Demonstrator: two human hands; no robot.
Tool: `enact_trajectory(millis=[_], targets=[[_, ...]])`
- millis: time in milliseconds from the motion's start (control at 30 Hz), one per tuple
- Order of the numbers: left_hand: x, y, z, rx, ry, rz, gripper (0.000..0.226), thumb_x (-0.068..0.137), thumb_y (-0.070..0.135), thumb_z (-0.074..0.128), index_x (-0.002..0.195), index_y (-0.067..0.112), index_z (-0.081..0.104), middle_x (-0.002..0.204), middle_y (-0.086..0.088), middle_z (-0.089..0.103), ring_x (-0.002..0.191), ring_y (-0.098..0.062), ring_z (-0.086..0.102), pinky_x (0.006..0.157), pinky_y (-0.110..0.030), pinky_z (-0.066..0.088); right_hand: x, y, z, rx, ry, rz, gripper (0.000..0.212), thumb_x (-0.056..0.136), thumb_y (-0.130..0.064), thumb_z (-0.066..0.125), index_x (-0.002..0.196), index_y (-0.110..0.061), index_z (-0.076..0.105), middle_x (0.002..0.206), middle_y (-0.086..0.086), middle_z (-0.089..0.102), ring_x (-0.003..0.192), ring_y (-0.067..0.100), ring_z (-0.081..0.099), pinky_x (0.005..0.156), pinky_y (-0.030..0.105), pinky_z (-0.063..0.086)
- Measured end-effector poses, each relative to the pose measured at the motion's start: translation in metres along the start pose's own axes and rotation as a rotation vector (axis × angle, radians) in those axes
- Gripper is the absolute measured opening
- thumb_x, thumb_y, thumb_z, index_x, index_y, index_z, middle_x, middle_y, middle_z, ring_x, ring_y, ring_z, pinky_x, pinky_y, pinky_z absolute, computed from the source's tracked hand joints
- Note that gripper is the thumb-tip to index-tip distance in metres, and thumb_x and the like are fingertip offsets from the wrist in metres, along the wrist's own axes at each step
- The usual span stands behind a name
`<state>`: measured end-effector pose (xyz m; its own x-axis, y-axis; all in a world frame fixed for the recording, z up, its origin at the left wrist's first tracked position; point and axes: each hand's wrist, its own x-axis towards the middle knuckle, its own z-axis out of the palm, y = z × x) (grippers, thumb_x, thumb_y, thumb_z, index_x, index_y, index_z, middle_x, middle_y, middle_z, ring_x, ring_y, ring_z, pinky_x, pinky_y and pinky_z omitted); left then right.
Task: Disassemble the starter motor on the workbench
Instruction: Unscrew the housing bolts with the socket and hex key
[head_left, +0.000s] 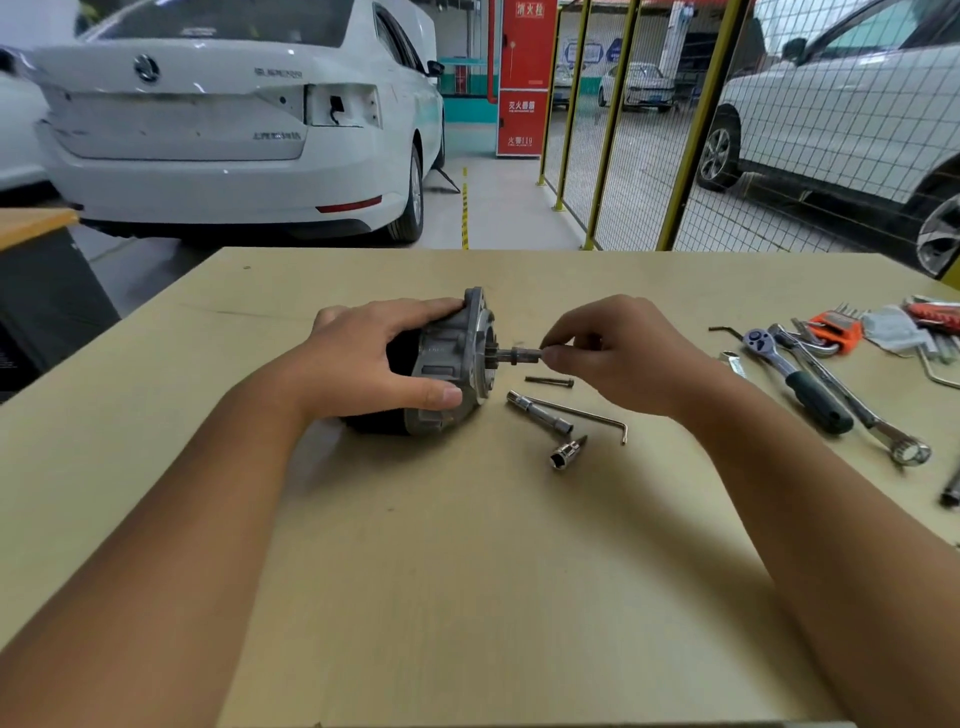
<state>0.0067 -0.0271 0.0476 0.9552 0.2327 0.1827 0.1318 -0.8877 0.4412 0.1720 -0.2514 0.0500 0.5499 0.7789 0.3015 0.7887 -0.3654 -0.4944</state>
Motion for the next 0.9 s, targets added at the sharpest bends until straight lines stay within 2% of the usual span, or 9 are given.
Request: enact_trajectory(millis=[67,133,167,267,500,600,767,833,900], targets=[[-0.002,-0.002,-0.003,0.093,-0.082,-0.021,0.119,0.040,0.089,0.067,0.147,0.071,0.020,0.131,0.042,0.039,0.145,-0.001,0.025,0.118,-0.043,0.011,-0.002,-0.004,0.004,0.071,-0.009,-0.044,0.006,0.090,-0.029,0.071,0.089,-0.028,0.077,0.065,-0.003,0.065,0.060,0.012,0.052,0.060,0.029,0.041],[-0.004,-0.002,-0.004,0.176,-0.154,-0.061,0.132,0.031,0.088,0.072,0.142,0.079,0.000,0.141,0.033,0.031,0.144,0.001,0.017,0.117,-0.061,0.013,-0.004,-0.008,0.011,0.103,-0.029,-0.065,0.006,0.089,-0.027,0.072,0.086,-0.028,0.077,0.059,-0.010,0.061,0.056,0.007,0.048,0.058,0.027,0.039],[-0.005,-0.002,-0.004,0.196,-0.164,-0.074,0.134,0.029,0.087,0.073,0.138,0.082,-0.006,0.148,0.033,0.028,0.144,0.000,0.016,0.114,-0.065,0.016,-0.005,-0.010,0.016,0.101,-0.034,-0.078,0.006,0.088,-0.026,0.072,0.085,-0.027,0.077,0.058,-0.016,0.059,0.056,0.004,0.049,0.055,0.021,0.038],[-0.004,0.000,-0.004,0.231,-0.142,-0.077,0.132,0.029,0.085,0.074,0.129,0.087,-0.013,0.157,0.032,0.027,0.144,-0.010,0.023,0.106,-0.057,0.027,-0.006,-0.015,0.024,0.112,-0.008,-0.079,0.007,0.088,-0.025,0.072,0.084,-0.023,0.077,0.063,-0.015,0.064,0.060,0.002,0.053,0.055,0.012,0.038],[-0.004,0.001,-0.002,0.247,-0.099,-0.058,0.135,0.031,0.086,0.070,0.140,0.076,-0.008,0.152,0.028,0.035,0.140,-0.013,0.029,0.102,-0.053,0.032,-0.007,-0.021,0.030,0.206,-0.033,-0.023,0.010,0.089,-0.026,0.072,0.084,-0.020,0.077,0.069,0.008,0.065,0.059,0.011,0.048,0.057,0.024,0.038],[-0.004,0.002,-0.002,0.255,-0.097,-0.052,0.135,0.031,0.086,0.068,0.141,0.073,-0.009,0.152,0.028,0.035,0.139,-0.013,0.029,0.101,-0.053,0.033,-0.006,-0.024,0.032,0.273,-0.039,0.041,0.010,0.089,-0.025,0.073,0.081,-0.019,0.077,0.062,0.002,0.059,0.054,0.007,0.045,0.054,0.023,0.037],[-0.004,0.001,-0.001,0.233,-0.112,-0.042,0.133,0.032,0.086,0.070,0.142,0.075,-0.005,0.152,0.032,0.034,0.140,-0.010,0.028,0.104,-0.054,0.030,-0.004,-0.016,0.012,0.124,-0.116,0.007,0.008,0.084,-0.023,0.074,0.079,-0.019,0.078,0.065,0.000,0.065,0.056,0.006,0.048,0.056,0.025,0.040],[-0.004,0.000,-0.001,0.168,-0.100,-0.053,0.119,0.040,0.089,0.067,0.140,0.080,0.004,0.150,0.036,0.036,0.141,-0.007,0.028,0.107,-0.054,0.028,-0.004,-0.017,0.014,0.106,-0.121,-0.014,0.008,0.084,-0.022,0.073,0.078,-0.019,0.078,0.065,-0.003,0.065,0.056,0.006,0.049,0.055,0.024,0.040],[-0.001,-0.001,-0.001,0.060,-0.058,-0.064,0.086,0.052,0.094,0.055,0.129,0.089,0.015,0.148,0.040,0.041,0.145,-0.006,0.031,0.113,-0.054,0.025,-0.005,-0.020,0.021,0.085,-0.126,-0.043,0.008,0.085,-0.023,0.073,0.078,-0.020,0.077,0.065,-0.006,0.066,0.060,0.006,0.053,0.056,0.018,0.039]])
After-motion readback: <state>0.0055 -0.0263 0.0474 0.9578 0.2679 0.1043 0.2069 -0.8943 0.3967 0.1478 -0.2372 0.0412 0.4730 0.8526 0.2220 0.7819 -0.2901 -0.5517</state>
